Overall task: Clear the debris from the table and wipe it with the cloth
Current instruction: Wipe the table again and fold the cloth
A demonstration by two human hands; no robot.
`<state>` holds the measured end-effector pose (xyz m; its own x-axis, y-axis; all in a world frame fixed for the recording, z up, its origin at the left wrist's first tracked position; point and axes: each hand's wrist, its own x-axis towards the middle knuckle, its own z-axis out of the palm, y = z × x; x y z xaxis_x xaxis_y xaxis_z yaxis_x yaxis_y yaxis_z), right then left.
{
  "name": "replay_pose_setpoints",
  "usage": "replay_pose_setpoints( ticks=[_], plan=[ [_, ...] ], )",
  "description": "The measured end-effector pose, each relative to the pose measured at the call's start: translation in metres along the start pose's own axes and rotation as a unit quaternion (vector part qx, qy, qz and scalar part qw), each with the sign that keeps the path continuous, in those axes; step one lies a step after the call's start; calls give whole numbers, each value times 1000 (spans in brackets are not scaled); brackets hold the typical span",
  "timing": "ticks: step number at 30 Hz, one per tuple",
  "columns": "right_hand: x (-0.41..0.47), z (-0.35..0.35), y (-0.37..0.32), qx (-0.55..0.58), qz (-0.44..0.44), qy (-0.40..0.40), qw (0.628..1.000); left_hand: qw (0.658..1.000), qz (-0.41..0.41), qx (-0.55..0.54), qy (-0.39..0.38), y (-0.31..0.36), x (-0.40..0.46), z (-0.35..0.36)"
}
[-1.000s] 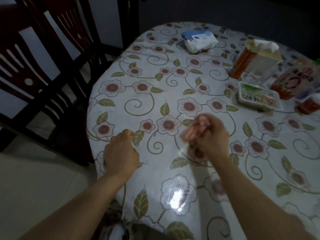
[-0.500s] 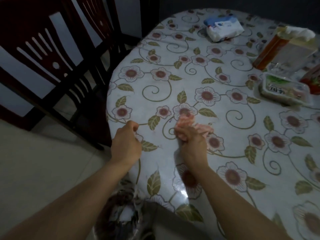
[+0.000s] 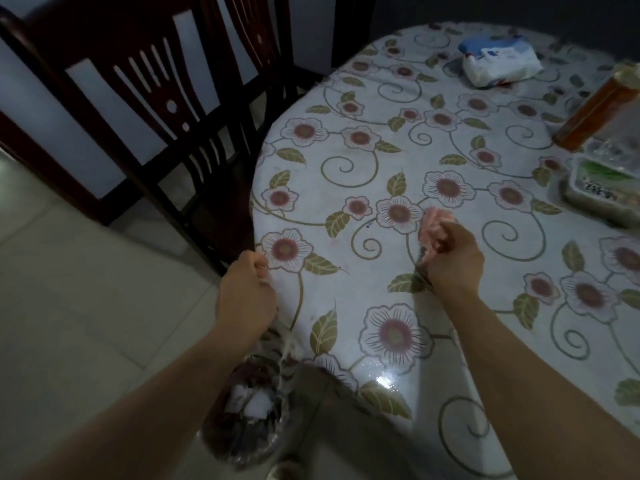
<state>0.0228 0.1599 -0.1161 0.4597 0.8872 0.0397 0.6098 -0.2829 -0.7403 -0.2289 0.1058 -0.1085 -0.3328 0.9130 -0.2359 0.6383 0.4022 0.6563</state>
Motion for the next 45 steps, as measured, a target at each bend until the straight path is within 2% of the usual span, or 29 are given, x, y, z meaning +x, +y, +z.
replay_pose_setpoints(
  ticks=[5,8,12,15,20,24,29,32,35,40,45],
  plan=[
    [-52,39,-22,5,-104,-43,994,994,-36,-85,-57,-14,-3,5],
    [-85,57,-33,11,-170,-65,983,975,-87,-183,-91,-22,0,2],
    [-109,70,-51,26,-142,-85,986,941,-165,-241,-174,-27,-2,-8],
    [-130,72,-61,41,-147,-108,982,919,-186,-271,-217,-27,-1,-12],
    [-186,84,-76,77,-140,-157,975,938,-183,-242,-167,-55,4,-25],
    [-236,112,-67,120,-132,-185,966,945,-167,-228,-166,-83,0,-38],
    [-268,160,-40,98,-50,-260,959,951,-159,-191,-186,-128,-4,-44],
    [-283,193,-22,82,-11,-263,961,948,-158,-190,-199,-157,-4,-39],
    [-295,231,11,30,59,-326,943,953,-155,-165,-203,-190,-1,-28],
    [-303,261,31,-50,44,-313,947,957,-153,-136,-206,-223,0,-12],
    [-304,248,33,-14,42,-287,957,957,-143,-131,-214,-222,-4,-12]
  ],
)
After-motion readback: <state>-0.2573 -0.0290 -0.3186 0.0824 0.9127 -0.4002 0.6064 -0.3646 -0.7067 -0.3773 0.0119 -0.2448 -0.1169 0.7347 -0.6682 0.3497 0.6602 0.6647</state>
